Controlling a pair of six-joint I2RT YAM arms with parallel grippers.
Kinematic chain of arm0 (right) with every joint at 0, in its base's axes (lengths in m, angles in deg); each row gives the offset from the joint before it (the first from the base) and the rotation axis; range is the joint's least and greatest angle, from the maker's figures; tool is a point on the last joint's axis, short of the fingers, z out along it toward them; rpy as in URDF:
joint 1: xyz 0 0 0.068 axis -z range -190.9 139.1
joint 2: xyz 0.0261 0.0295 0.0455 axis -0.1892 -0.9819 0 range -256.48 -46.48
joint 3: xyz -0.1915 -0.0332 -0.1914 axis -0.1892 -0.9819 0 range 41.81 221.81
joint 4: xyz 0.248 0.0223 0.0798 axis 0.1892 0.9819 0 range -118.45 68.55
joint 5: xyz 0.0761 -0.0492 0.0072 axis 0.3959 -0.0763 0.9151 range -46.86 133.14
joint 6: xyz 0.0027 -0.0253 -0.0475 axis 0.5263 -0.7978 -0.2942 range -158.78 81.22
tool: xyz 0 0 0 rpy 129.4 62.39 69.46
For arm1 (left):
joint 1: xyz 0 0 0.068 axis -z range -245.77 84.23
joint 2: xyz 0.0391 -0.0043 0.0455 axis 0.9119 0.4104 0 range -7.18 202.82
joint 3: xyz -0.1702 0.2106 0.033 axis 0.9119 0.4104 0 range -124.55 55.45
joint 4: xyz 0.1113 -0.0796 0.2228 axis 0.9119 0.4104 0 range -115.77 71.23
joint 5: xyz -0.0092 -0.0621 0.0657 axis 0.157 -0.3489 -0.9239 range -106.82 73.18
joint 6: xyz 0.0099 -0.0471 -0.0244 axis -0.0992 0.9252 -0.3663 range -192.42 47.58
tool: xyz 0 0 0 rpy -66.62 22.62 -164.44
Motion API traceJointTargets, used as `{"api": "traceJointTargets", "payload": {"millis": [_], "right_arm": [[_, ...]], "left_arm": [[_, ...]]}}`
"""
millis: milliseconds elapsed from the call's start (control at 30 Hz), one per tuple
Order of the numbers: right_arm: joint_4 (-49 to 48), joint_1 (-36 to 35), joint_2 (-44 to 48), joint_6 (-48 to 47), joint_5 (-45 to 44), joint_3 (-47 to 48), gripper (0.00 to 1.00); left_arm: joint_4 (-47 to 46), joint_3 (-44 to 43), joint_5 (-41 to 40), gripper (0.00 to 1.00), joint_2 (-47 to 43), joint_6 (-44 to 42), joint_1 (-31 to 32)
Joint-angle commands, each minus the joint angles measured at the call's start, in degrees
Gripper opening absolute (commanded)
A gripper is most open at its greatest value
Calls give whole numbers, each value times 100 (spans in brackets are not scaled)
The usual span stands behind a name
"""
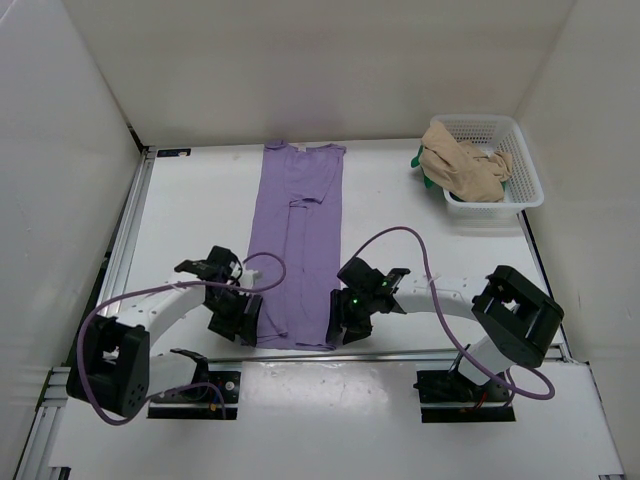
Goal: Fold and stack the t-shirts
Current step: Grab the bottom of the folded rectangular tshirt with both arms
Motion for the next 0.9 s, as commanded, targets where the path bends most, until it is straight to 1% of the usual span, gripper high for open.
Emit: {"api": "traceJointTargets", "payload": {"millis": [0,33,167,200,267,367,400,500,533,567,633,667,700,800,833,867], "right_arm": [[-65,-44,137,39,-94,-56,54],[-65,-44,137,39,-94,-56,54],[-65,-44,23,39,-41,6,53],[-65,-44,-38,39,-41,58,53],[-65,-44,-39,39,-41,58,52],[-65,-96,-91,39,-41,120,52],[-65,-96,-92,39,-41,120,52],[-65,-96,-214,39,20,173,52],[-65,-149,-215,39,81,173,50],[-117,-149,-267,39,82,173,49],[-187,-149,-267,-22,248,225,44],[-188,-149,-267,-23,249,225,41],[-188,-149,-267,-23,249,278,37],[-188,-149,-320,-23,249,278,36],[-188,-149,-320,-23,249,330,36],[-188,-149,-320,-23,249,331,36]], "left_arm": [[-281,-431,186,76,40,-45,13],[-281,-562,186,76,40,-45,13],[-351,-634,107,78,277,-45,-48],[-412,-573,107,78,277,-45,-48],[-413,-309,107,74,348,-45,-48],[-413,138,37,74,348,-45,-48],[-413,218,-33,70,348,-45,-48],[-544,272,-34,65,435,-45,-48],[-606,272,27,60,497,-45,-48],[-676,272,27,57,497,-45,-48],[-922,219,-25,49,550,-45,-48],[-975,132,-95,40,550,-45,-48],[-975,27,-96,37,602,-45,-48],[-1037,-97,17,39,550,-45,-48],[-941,-97,271,47,550,-45,-48],[-879,-97,378,51,480,-45,-48]]}}
